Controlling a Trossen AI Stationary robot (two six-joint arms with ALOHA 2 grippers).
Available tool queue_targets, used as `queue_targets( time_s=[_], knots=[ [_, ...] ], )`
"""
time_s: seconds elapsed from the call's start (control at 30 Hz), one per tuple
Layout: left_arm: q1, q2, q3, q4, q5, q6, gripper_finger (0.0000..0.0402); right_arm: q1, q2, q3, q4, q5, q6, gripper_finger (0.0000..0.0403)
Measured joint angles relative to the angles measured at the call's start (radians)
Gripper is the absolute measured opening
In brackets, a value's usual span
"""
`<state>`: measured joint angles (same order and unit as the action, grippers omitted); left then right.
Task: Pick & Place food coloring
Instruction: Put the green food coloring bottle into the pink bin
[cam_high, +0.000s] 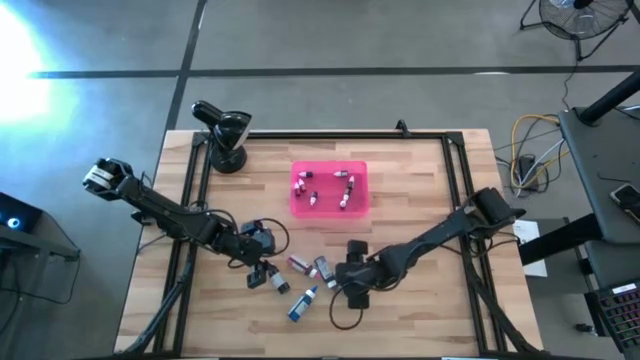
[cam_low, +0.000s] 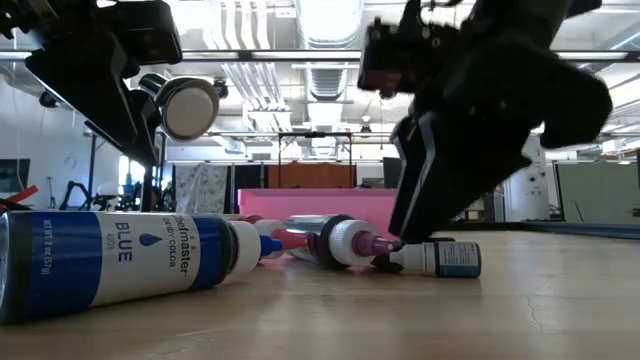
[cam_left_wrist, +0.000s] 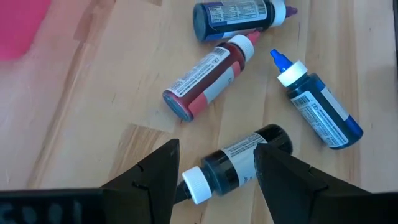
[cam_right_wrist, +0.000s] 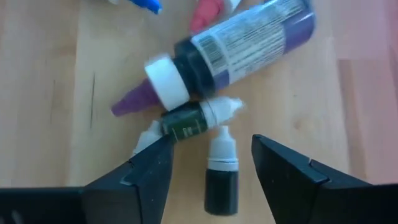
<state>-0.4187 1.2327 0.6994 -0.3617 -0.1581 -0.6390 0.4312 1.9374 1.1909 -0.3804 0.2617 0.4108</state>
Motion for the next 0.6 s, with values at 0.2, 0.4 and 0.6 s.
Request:
queue_targets(
  time_s=[0.2,0.4,0.6],
  knots=[
    [0.000,0.000,0.000,0.001,-0.015,-0.033,0.0182,-0.016,0.039,-0.001,-0.006,-0.008,0.002,0.0188],
    [0.000,0.000,0.000,0.001,-0.018,-0.070,0.0182,-0.031,0.035,-0.004,-0.005,-0.031,0.005,0.0148],
    [0.000,0.000,0.000,0.001,-0.034,-0.077,0.0182,-0.064,0.032,-0.018,0.000,-0.102,0.109,0.0100]
  ],
)
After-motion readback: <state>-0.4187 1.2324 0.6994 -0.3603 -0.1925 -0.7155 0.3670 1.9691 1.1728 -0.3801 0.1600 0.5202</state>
